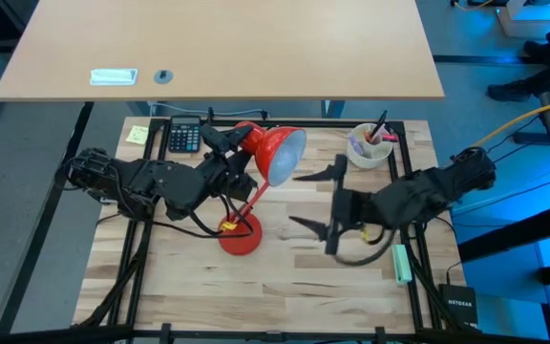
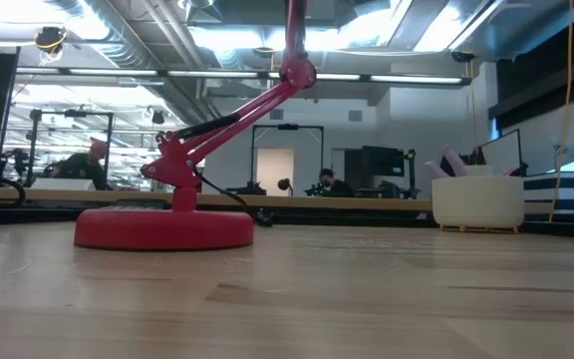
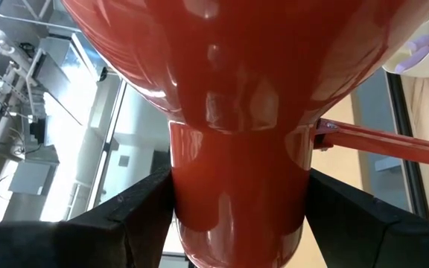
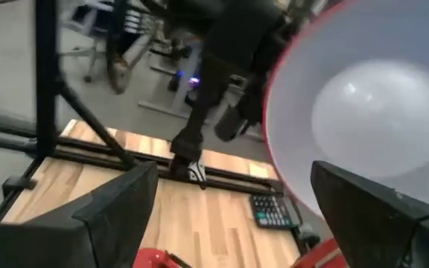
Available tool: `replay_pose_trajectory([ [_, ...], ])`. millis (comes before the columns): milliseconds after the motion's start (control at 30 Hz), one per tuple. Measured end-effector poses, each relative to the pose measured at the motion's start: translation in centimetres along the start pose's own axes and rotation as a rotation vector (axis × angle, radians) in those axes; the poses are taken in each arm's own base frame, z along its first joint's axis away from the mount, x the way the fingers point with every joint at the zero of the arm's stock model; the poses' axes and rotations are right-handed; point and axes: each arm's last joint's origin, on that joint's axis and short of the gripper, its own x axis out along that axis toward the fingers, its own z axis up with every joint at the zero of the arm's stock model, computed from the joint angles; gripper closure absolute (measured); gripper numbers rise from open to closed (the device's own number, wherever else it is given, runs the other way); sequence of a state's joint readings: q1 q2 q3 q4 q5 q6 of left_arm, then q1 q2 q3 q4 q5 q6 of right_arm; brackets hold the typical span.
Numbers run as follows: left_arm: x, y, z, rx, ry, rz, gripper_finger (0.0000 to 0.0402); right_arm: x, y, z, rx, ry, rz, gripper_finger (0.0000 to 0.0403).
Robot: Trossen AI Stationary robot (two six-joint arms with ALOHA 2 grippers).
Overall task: Screw lightbulb
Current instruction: Remove the light bulb from the lamp
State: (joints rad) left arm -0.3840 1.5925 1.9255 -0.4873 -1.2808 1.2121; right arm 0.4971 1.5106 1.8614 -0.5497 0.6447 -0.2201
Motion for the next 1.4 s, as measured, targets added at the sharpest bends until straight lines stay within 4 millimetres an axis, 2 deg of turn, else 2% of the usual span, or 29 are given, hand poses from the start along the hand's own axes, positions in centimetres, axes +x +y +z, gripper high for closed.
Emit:
replay_pose_trajectory([
  [133, 0.0, 0.0, 0.0, -0.001, 0.001, 0.001, 0.014, 0.5, 0.1, -0.1, 0.131, 0.013, -0.128, 0.0047],
  [267, 0.0, 0.0, 0.0, -0.003, 0.002, 0.0, 0.014, -1.5, -1.5, 1.3, 0.362, -0.028, -0.22, 0.0047],
  [400, 0.0, 0.0, 0.0, -0.004, 0.002, 0.0, 0.014, -2.8, -2.8, 2.2, 0.729, -0.094, -0.182, 0.0047],
  [533, 0.0, 0.0, 0.0, -0.009, 0.002, 0.0, 0.014, -2.1, -2.6, 2.0, 0.913, -0.089, -0.13, 0.0047],
  [733, 0.0, 0.0, 0.0, -0.01, 0.001, 0.0, 0.014, -0.8, -2.2, 1.9, 0.951, -0.104, -0.133, 0.0047],
  [933, 0.0, 0.0, 0.0, -0.008, -0.001, -0.001, 0.014, -0.7, -2.3, 2.3, 1.005, -0.145, -0.142, 0.0047],
  [1167, -0.1, 0.0, 0.0, -0.009, -0.002, -0.001, 0.014, 0.9, -2.8, 1.7, 1.036, -0.156, -0.222, 0.0047],
  [1400, -0.1, 0.0, 0.0, -0.014, -0.003, -0.002, 0.014, 2.6, -3.3, 1.2, 1.035, -0.146, -0.224, 0.0047],
])
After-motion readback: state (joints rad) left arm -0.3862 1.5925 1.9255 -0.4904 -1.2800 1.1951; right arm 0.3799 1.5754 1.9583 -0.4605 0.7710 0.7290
